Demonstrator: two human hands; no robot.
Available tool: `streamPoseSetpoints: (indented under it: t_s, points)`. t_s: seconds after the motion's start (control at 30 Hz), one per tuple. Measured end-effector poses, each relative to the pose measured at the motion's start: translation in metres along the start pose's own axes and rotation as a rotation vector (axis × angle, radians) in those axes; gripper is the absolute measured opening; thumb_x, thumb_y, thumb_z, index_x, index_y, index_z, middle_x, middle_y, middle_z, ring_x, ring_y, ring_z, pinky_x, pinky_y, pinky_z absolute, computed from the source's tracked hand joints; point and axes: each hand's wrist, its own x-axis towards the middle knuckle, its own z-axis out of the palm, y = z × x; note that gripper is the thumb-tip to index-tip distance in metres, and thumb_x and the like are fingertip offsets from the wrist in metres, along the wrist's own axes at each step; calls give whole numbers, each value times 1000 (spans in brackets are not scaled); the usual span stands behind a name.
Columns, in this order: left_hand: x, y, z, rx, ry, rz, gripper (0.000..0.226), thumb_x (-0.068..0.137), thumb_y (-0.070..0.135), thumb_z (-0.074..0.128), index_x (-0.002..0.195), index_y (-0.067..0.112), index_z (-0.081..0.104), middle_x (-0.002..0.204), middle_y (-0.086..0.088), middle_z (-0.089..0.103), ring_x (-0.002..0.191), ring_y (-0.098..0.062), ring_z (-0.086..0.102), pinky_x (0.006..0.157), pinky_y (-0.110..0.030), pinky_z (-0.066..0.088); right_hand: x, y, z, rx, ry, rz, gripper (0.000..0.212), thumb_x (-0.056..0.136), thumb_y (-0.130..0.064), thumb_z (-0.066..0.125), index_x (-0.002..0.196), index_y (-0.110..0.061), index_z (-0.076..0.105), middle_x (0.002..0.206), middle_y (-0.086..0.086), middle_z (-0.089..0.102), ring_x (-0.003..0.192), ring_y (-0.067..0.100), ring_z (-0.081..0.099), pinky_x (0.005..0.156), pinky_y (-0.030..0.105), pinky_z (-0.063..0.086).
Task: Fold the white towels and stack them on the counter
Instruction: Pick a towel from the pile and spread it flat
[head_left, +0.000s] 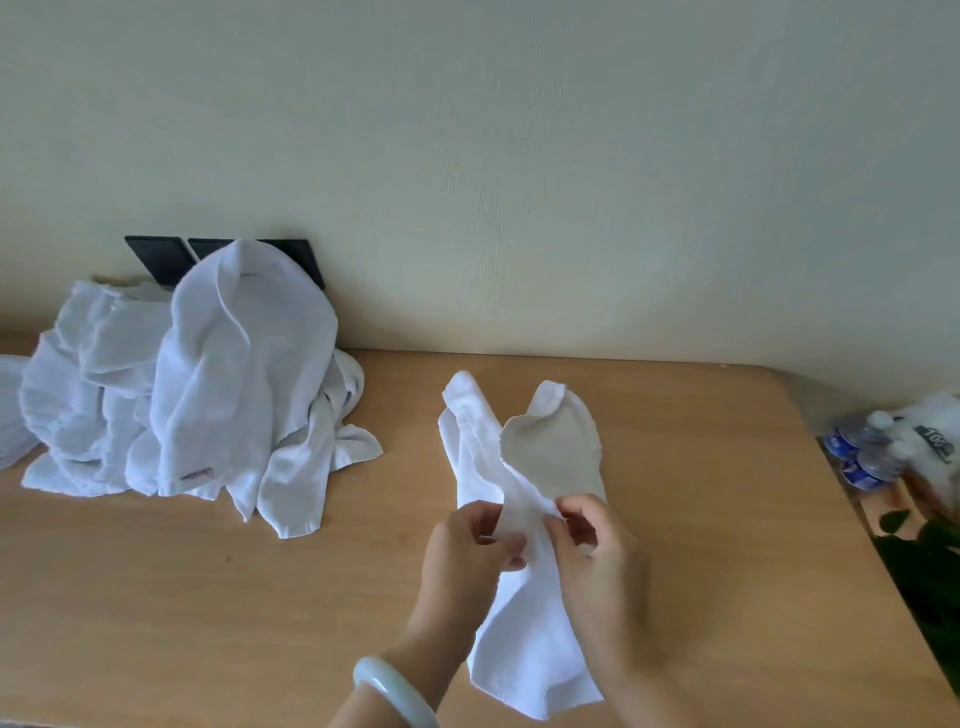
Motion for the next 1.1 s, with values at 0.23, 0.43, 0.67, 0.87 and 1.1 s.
streamPoseSetpoints:
  t_s: [0.23,0.43,0.67,0.87,1.1]
  points:
    - [-7,19,1,-22,19,128,6,85,11,72,84,16,77,73,0,74,70,-11,68,76,-26,55,-4,-10,5,-78,48,-202,11,82,-2,73,88,-11,73,80,-10,60,76,-7,58,66,-2,38]
    - [-7,16,0,102,71,253,14,89,13,69,91,24,78,81,4,73,79,-4,67,74,-18,50,0,-21,4,83,0,-14,13,85,-5,71,90,-16,76,73,-12,69,74,-3,65,63,3,42]
    - [-2,16,-5,291,132,483,8,88,16,72,93,18,78,85,9,63,80,-3,64,71,-9,46,14,-23,-7,248,-320,99,49,89,8,57,115,-33,65,83,-1,74,81,15,72,80,28,55]
    - [2,20,-13,21,49,393,23,87,20,73,109,20,68,98,7,69,94,-5,66,82,-16,51,45,-44,-12,-102,-227,-249,27,77,-2,76,94,-23,75,73,-25,66,77,-11,63,71,3,44]
    - [20,-23,-7,488,62,211,11,91,20,59,98,21,51,91,5,58,79,-14,54,62,-20,37,98,-112,-40,52,-15,-335,24,78,-9,74,75,-31,67,63,-12,69,59,1,66,67,21,51]
